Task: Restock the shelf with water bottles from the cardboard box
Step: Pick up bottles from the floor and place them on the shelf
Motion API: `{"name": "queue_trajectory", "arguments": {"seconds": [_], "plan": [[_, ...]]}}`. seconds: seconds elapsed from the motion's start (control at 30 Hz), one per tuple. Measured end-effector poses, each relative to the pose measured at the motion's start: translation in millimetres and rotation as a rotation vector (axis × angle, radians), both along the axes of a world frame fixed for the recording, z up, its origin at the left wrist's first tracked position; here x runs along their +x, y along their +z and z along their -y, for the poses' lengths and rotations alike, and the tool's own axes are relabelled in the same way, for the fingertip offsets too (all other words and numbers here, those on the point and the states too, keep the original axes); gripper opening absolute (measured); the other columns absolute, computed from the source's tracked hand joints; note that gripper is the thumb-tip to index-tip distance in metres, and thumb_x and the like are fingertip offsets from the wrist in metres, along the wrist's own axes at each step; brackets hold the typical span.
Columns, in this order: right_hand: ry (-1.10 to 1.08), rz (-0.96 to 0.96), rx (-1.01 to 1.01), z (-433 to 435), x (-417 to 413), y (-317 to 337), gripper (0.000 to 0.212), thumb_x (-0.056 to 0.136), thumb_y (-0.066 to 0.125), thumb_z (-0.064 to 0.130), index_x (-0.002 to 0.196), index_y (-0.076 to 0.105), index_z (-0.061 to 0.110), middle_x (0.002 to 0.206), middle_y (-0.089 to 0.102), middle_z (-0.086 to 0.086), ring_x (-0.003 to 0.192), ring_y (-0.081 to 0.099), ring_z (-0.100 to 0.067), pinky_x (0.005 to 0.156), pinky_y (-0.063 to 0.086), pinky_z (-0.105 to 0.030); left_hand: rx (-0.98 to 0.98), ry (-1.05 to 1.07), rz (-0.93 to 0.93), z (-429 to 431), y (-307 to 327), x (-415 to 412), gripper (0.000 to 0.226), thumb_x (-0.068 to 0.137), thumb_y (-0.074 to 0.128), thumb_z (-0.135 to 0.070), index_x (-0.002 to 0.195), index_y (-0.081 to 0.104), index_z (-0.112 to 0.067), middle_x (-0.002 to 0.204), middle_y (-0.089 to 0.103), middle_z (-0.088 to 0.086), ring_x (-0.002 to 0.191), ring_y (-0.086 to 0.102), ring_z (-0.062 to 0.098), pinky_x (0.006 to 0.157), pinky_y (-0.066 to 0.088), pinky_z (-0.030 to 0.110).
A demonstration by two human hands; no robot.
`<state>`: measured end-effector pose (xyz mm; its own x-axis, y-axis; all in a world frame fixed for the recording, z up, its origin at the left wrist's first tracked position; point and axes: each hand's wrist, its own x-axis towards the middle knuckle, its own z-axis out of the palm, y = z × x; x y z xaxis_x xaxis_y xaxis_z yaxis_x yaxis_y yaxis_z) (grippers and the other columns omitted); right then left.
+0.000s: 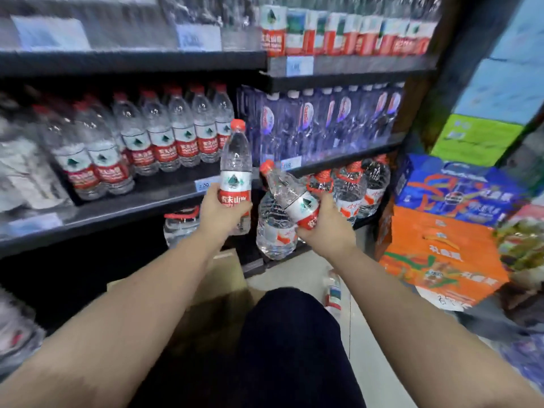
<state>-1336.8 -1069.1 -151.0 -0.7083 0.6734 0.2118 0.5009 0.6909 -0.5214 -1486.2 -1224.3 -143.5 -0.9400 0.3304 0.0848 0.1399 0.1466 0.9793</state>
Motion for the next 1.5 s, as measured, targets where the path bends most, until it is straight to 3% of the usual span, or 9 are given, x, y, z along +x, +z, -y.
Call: {"name": "queue_trajectory", "arguments": {"seconds": [0.13, 0.3, 0.4, 0.6, 0.83, 1.03, 1.3, 1.4, 1.5], "plan": [[0.061, -0.114, -0.074, 38.4, -38.5, 42.3, 0.059, 0.07, 0.073, 0.04, 0.118, 0.044, 0.022, 0.105, 0.062, -0.003, 0.093, 0.063, -0.028, 0.071, 0.044, -0.034, 0.076, 0.103, 0.017, 45.2, 34.9, -21.7, 0.05, 0.069, 0.08, -0.013, 0.113, 0.056, -0.014, 0.096, 0.067, 0.002, 0.084, 0.063, 0.018, 0.077, 0.048, 0.027], [0.119, -0.268, -0.344, 86.2, -108.1, 70.4, 0.048, 0.074, 0.075, 0.034, 0.111, 0.047, 0.021, 0.089, 0.063, 0.002, 0.074, 0.06, -0.019, 0.066, 0.047, -0.032, 0.167, 0.211, 0.049, 93.0, 54.5, -60.1, 0.054, 0.072, 0.082, -0.019, 0.118, 0.053, -0.019, 0.103, 0.066, 0.001, 0.092, 0.065, 0.018, 0.08, 0.049, 0.031], [0.133, -0.322, -0.465, 106.7, -156.3, 75.1, 0.05, 0.075, 0.076, 0.031, 0.114, 0.046, 0.02, 0.095, 0.064, -0.001, 0.081, 0.061, -0.021, 0.074, 0.048, -0.033, 0.221, 0.255, 0.085, 105.3, 57.5, -88.7, 0.052, 0.074, 0.082, -0.025, 0.117, 0.053, -0.021, 0.103, 0.066, -0.002, 0.094, 0.063, 0.016, 0.082, 0.047, 0.03], [0.22, -0.281, -0.491, 106.3, -236.9, 57.1, 0.075, 0.073, 0.076, 0.036, 0.135, 0.036, 0.023, 0.119, 0.062, -0.003, 0.103, 0.063, -0.025, 0.086, 0.051, -0.038, 0.222, 0.272, 0.129, 100.0, 49.1, -148.6, 0.049, 0.074, 0.081, -0.021, 0.117, 0.057, -0.019, 0.101, 0.068, -0.004, 0.093, 0.065, 0.014, 0.08, 0.052, 0.03], [0.374, -0.334, -0.507, 90.4, -301.6, 45.4, 0.065, 0.075, 0.081, 0.02, 0.124, 0.039, 0.028, 0.108, 0.057, 0.01, 0.098, 0.059, -0.012, 0.084, 0.044, -0.027, 0.132, 0.25, 0.029, 85.2, 28.9, -209.3, 0.057, 0.07, 0.085, -0.017, 0.121, 0.06, -0.02, 0.106, 0.071, -0.005, 0.098, 0.067, 0.012, 0.088, 0.053, 0.034], [0.412, -0.335, -0.564, 99.5, -346.1, 14.4, 0.07, 0.076, 0.078, 0.009, 0.131, 0.036, 0.021, 0.118, 0.058, 0.002, 0.109, 0.059, -0.016, 0.095, 0.048, -0.034, 0.095, 0.277, -0.038, 79.5, 9.7, -225.0, 0.054, 0.071, 0.084, -0.008, 0.111, 0.054, -0.025, 0.1, 0.063, -0.014, 0.092, 0.06, 0.002, 0.077, 0.045, 0.017], [0.463, -0.308, -0.6, 104.5, -360.4, -16.3, 0.081, 0.076, 0.074, 0.0, 0.138, 0.026, 0.016, 0.134, 0.048, -0.006, 0.125, 0.05, -0.02, 0.109, 0.042, -0.044, -0.024, 0.244, -0.048, 93.8, -16.0, -237.0, 0.067, 0.069, 0.085, -0.01, 0.123, 0.051, -0.029, 0.111, 0.064, -0.015, 0.104, 0.06, 0.005, 0.092, 0.046, 0.026], [0.506, -0.247, -0.574, 99.8, -362.7, -17.4, 0.083, 0.077, 0.071, 0.001, 0.14, 0.021, 0.021, 0.137, 0.041, -0.006, 0.127, 0.047, -0.022, 0.102, 0.047, -0.04, -0.108, 0.234, -0.087, 96.2, -11.6, -235.8, 0.069, 0.071, 0.084, -0.014, 0.13, 0.049, -0.024, 0.112, 0.059, -0.017, 0.108, 0.056, 0.005, 0.09, 0.042, 0.023], [0.545, -0.142, -0.627, 91.2, -361.1, -13.7, 0.092, 0.08, 0.068, -0.002, 0.147, 0.015, 0.032, 0.138, 0.035, 0.004, 0.121, 0.047, -0.018, 0.074, 0.052, -0.019, -0.229, 0.247, -0.144, 98.8, -12.3, -232.2, 0.07, 0.075, 0.082, -0.023, 0.135, 0.046, -0.024, 0.118, 0.059, -0.016, 0.11, 0.054, 0.006, 0.09, 0.041, 0.023]]}}
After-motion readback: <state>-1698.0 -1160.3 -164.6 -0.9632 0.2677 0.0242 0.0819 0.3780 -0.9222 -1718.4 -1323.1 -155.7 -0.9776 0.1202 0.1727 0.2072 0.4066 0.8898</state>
